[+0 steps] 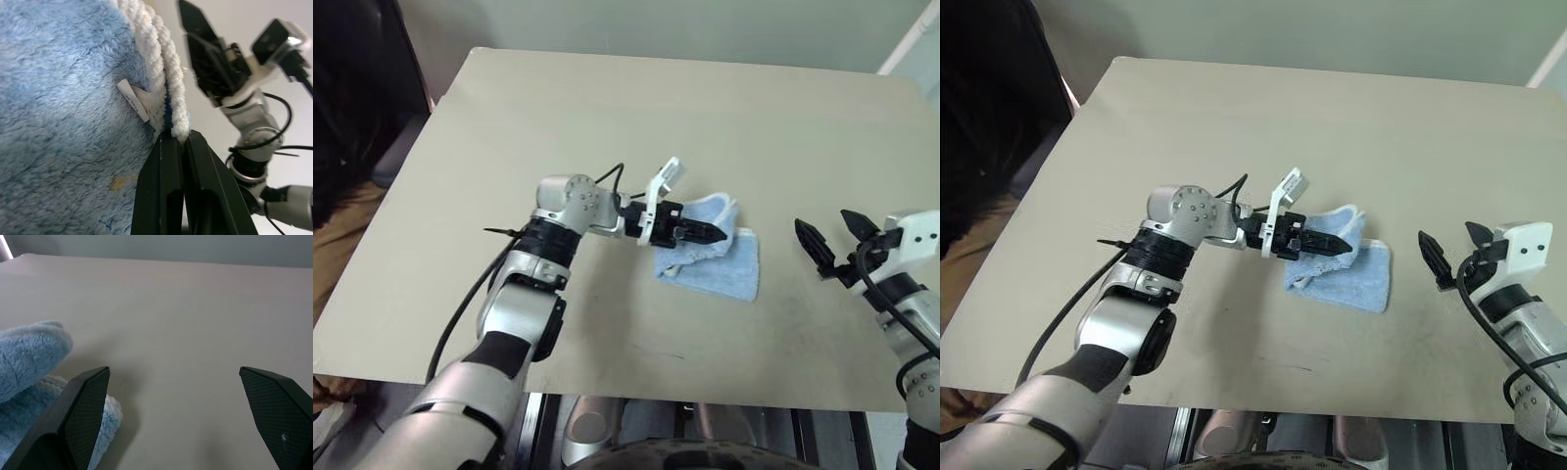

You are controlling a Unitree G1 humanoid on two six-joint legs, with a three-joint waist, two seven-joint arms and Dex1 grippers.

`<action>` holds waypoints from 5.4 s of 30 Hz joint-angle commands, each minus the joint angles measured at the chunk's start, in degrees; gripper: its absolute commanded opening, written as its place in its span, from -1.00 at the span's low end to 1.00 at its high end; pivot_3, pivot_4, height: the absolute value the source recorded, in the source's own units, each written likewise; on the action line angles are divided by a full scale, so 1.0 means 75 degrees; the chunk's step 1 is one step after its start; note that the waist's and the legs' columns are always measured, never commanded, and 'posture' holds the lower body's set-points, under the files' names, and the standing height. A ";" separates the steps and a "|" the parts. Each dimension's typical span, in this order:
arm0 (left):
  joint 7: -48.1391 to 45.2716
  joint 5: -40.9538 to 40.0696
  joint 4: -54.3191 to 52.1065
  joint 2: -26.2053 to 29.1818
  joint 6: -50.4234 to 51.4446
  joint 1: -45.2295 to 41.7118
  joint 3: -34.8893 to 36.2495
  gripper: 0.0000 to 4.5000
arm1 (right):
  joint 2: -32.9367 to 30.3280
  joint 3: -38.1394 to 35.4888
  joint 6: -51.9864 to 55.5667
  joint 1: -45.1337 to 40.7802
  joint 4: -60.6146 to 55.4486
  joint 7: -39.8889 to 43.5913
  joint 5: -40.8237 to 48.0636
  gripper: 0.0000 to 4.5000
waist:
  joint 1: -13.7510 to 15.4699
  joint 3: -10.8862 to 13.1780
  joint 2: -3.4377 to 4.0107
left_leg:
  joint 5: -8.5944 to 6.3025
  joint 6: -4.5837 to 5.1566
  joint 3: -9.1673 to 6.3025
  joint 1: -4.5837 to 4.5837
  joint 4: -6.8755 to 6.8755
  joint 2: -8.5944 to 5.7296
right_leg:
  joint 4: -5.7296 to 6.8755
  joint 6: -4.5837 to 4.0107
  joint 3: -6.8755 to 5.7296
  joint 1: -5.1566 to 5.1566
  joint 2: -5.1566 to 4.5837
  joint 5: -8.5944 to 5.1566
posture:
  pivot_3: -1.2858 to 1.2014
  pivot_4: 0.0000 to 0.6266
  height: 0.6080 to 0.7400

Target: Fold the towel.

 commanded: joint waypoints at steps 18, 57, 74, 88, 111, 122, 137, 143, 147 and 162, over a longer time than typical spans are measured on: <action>-0.1039 0.0866 -0.0988 -0.0167 -0.0156 0.0379 -0.0934 -0.98 | -0.0050 -0.0236 -0.0150 0.0325 -0.0417 -0.0498 -0.0055 1.00 | 0.0000 0.0001 -0.0001 | -0.0003 0.0014 0.0009 -0.0003 0.0011 -0.0002 | -0.0002 0.0023 0.0009 0.0001 -0.0004 0.0004 | 0.03 -0.52 1.00; -0.1079 0.2106 -0.2251 0.0610 -0.6117 0.2392 0.1109 0.26 | 0.0100 0.2070 0.0670 -0.0964 -0.1256 -0.0385 0.1041 -0.57 | -0.0074 -0.0003 0.0006 | -0.0009 0.0045 0.0014 -0.0013 0.0066 -0.0001 | 0.0006 0.0002 0.0017 0.0005 0.0003 0.0005 | 0.03 -0.52 1.00; -0.1950 0.3416 -0.2013 0.0282 -0.8378 0.3360 -0.0523 -0.98 | 0.0636 0.3440 -0.0301 -0.1216 0.1037 -0.0280 -0.0493 -1.00 | -0.0085 -0.0005 0.0009 | -0.0097 0.0118 0.0006 -0.0082 0.0151 0.0005 | 0.0004 -0.0135 0.0000 -0.0032 -0.0001 0.0071 | 0.03 -0.52 1.00; -0.1942 0.4844 -0.0750 0.0681 -0.9459 0.3627 -0.1395 -0.98 | 0.1012 0.3580 -0.1470 -0.1029 0.2546 -0.0062 -0.1622 -1.00 | -0.0131 -0.0036 0.0024 | -0.0147 0.0033 -0.0001 0.0014 0.0143 0.0006 | -0.0006 -0.0078 0.0000 0.0060 0.0000 0.0047 | 0.03 -0.52 1.00; -0.1801 0.2393 -0.2475 0.0707 -0.6815 0.3351 0.0660 -1.00 | -0.1621 0.1007 0.2208 -0.1550 0.2007 0.1819 0.2065 0.97 | -0.0129 -0.0030 0.0032 | -0.0082 -0.0001 0.0007 -0.0101 0.0134 0.0001 | -0.0007 -0.0064 0.0004 -0.0042 0.0000 0.0012 | 0.03 -0.52 1.00; -0.1517 0.2327 -0.2923 0.0880 -0.6548 0.3717 0.0713 -1.00 | -0.2469 0.1872 0.4265 -0.2235 0.3705 0.2748 0.2529 0.97 | -0.0123 -0.0030 0.0032 | -0.0071 0.0039 0.0006 -0.0100 0.0128 0.0001 | -0.0003 -0.0084 0.0003 -0.0043 0.0001 0.0001 | 0.03 -0.52 1.00; -0.1210 0.2259 -0.3402 0.0938 -0.6260 0.4010 0.0673 -1.00 | -0.1488 0.2648 0.5188 -0.3381 0.4380 0.3378 0.2676 0.97 | -0.0253 -0.0032 0.0028 | -0.0084 0.0037 0.0006 -0.0077 0.0121 0.0016 | 0.0016 -0.0147 -0.0003 -0.0042 0.0014 -0.0005 | 0.03 -0.52 1.00; -0.1119 0.2278 -0.3321 0.0891 -0.6235 0.3937 0.0633 -1.00 | -0.1503 0.3007 0.4660 -0.3409 0.4481 0.3448 0.2085 0.55 | -0.0261 -0.0032 0.0028 | -0.0081 0.0034 0.0005 -0.0068 0.0124 0.0016 | 0.0018 -0.0167 -0.0003 -0.0040 0.0012 0.0009 | 0.03 -0.52 1.00; -0.1086 0.2342 -0.3271 0.0847 -0.6278 0.3924 0.0554 -1.00 | -0.1510 0.2549 0.4782 -0.3350 0.4376 0.3548 0.2373 -0.05 | -0.0254 -0.0031 0.0030 | -0.0079 0.0036 0.0003 -0.0068 0.0123 0.0017 | 0.0023 -0.0173 -0.0005 -0.0041 0.0012 0.0013 | 0.03 -0.52 1.00; -0.0880 0.1909 -0.2202 0.0393 -0.6097 0.3169 0.1172 -1.00 | -0.0826 -0.0020 0.5245 -0.2592 0.2240 0.1739 0.4167 -0.97 | -0.0154 -0.0029 0.0033 | -0.0069 0.0042 0.0004 -0.0085 0.0130 0.0008 | 0.0018 -0.0168 -0.0006 -0.0043 0.0006 0.0021 | 0.03 -0.52 1.00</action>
